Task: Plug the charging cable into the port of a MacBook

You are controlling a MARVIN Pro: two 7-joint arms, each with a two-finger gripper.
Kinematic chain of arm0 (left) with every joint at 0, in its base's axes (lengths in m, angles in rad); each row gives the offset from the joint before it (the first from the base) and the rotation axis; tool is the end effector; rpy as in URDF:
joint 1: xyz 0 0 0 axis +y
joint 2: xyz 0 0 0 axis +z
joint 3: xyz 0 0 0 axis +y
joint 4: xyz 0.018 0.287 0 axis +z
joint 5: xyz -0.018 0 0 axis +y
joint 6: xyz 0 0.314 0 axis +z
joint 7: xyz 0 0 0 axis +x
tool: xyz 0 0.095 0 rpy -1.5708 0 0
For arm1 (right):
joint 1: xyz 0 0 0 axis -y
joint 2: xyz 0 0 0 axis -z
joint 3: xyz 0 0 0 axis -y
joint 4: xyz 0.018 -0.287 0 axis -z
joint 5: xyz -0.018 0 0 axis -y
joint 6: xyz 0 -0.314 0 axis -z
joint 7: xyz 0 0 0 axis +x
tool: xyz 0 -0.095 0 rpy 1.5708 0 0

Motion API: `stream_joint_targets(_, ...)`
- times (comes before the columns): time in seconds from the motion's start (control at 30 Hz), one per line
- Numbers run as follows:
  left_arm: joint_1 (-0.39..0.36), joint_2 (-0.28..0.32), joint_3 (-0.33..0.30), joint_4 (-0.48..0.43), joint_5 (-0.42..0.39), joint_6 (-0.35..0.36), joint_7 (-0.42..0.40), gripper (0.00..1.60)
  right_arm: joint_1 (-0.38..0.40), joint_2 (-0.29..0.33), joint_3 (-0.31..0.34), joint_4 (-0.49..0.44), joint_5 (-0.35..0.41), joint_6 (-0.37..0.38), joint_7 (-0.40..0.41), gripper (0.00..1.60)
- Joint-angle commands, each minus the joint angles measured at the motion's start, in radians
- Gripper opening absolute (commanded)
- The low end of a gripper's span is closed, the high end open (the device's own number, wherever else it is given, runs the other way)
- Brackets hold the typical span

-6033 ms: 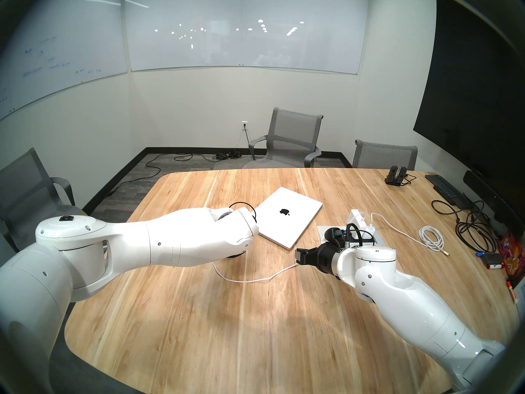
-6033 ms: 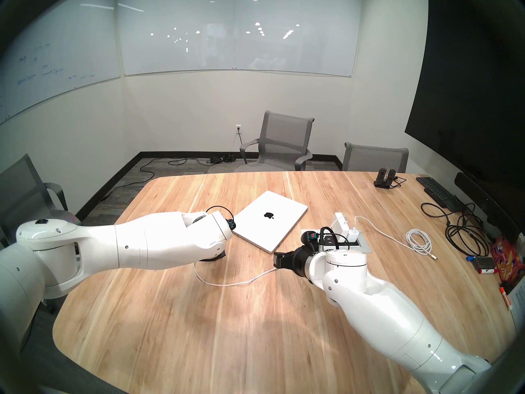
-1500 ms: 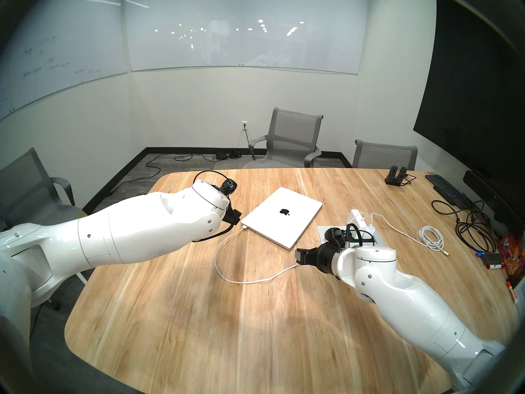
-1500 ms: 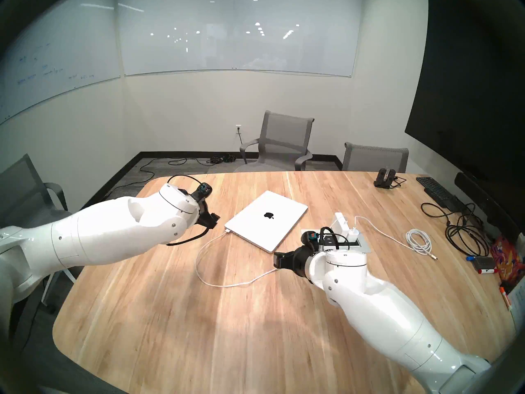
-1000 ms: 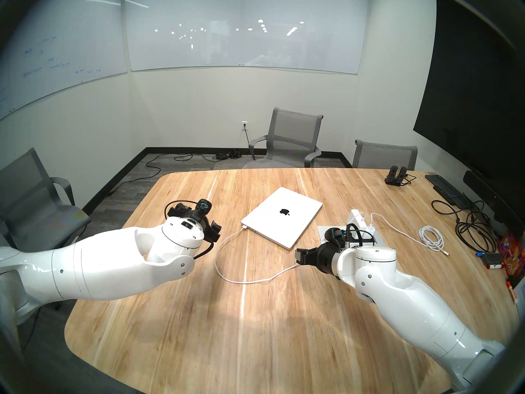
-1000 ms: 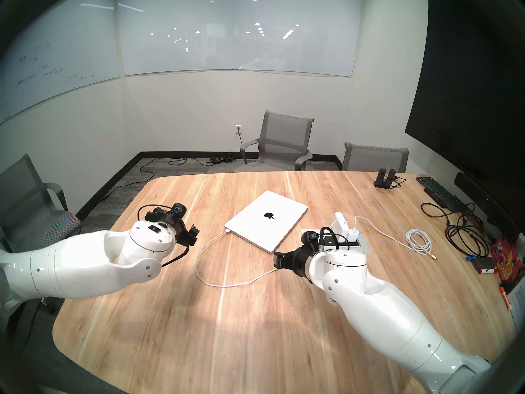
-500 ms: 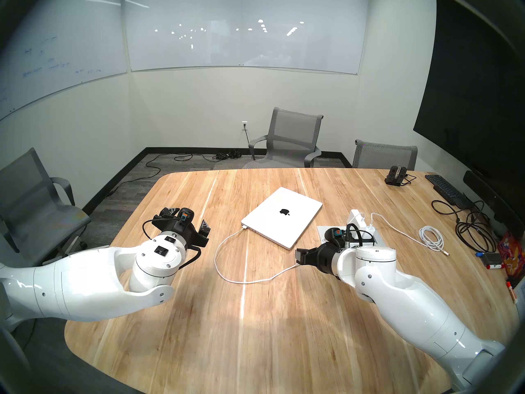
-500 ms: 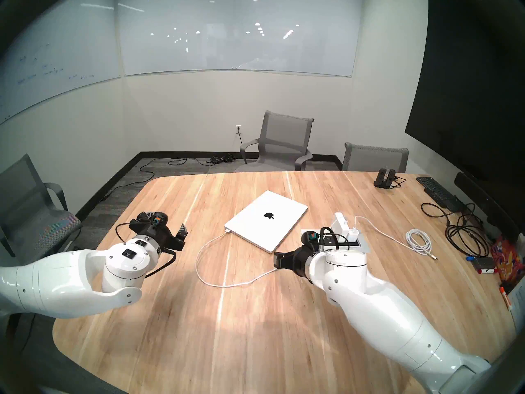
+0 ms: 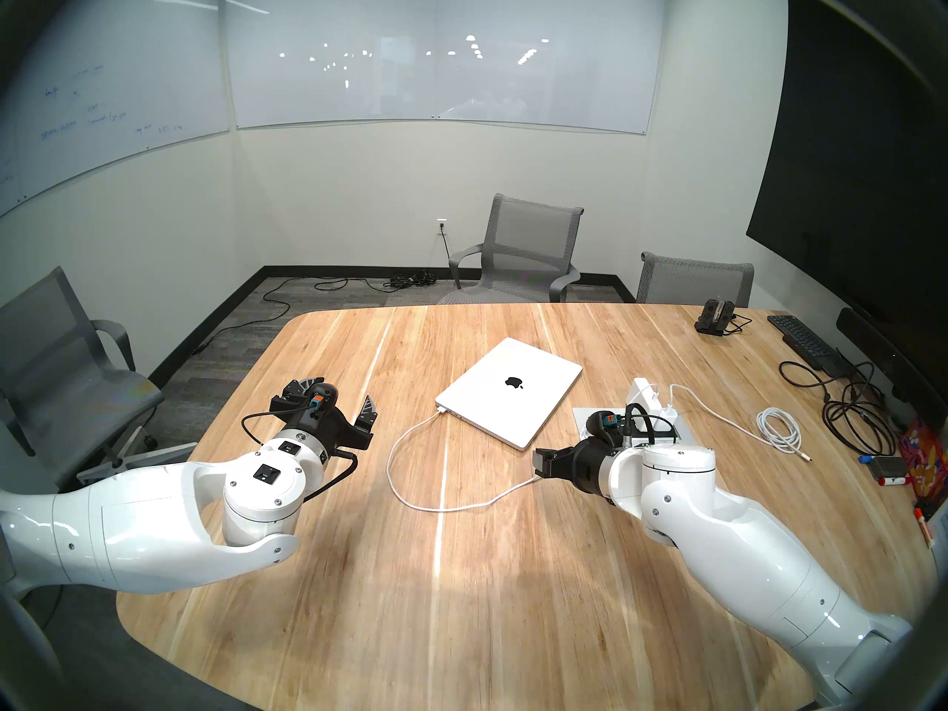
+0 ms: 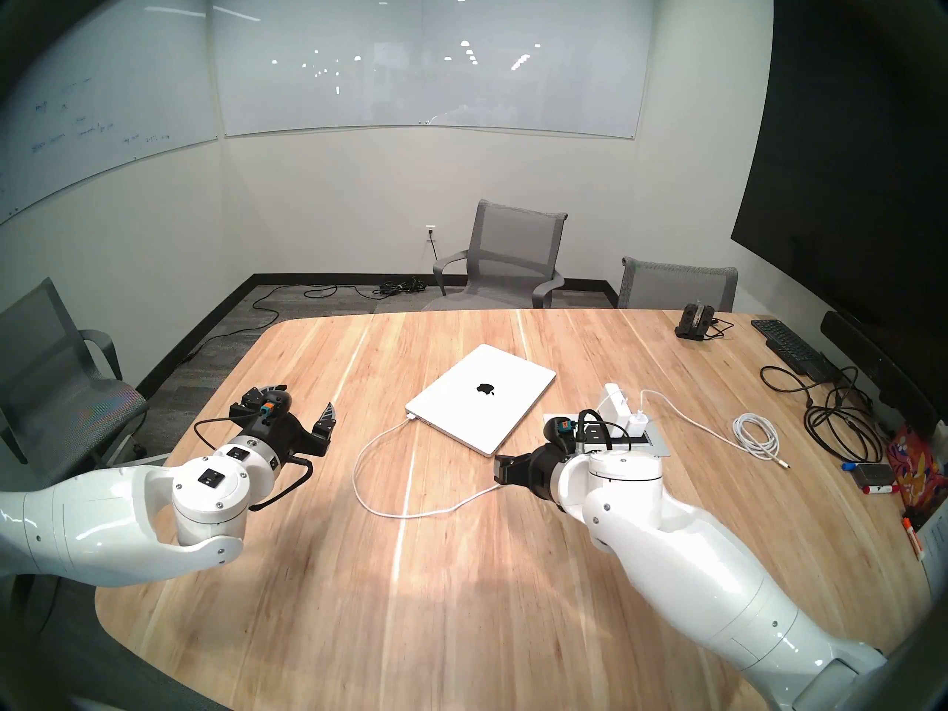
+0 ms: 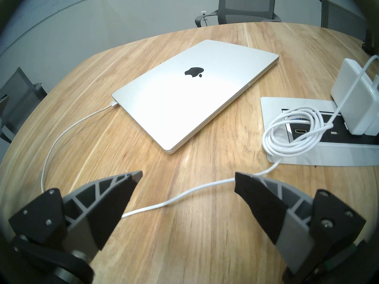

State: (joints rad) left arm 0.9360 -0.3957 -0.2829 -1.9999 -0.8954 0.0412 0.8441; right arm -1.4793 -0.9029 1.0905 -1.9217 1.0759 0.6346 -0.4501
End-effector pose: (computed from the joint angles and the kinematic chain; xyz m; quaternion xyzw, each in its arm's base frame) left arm 0.3658 0.0425 -0.2435 -0.7608 0.1536 -0.6203 0.1128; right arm 0.3740 0.0223 -0.2763 -0.8949 -0.0675 -0.4208 0.1324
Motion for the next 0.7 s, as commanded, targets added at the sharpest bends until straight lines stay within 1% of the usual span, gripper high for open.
stream_joint_targets(0.0,-0.009,0.004,-0.013,-0.003,0.011,-0.021,0.007,1.60,0.007,-0.001,0.001,-0.017,-0.001,0.000,0.000,1.60)
stream_joint_targets(0.67,-0.012,0.004,-0.009,-0.003,0.012,-0.024,0.009,1.60,0.007,-0.001,0.001,-0.017,-0.001,0.000,0.000,1.60)
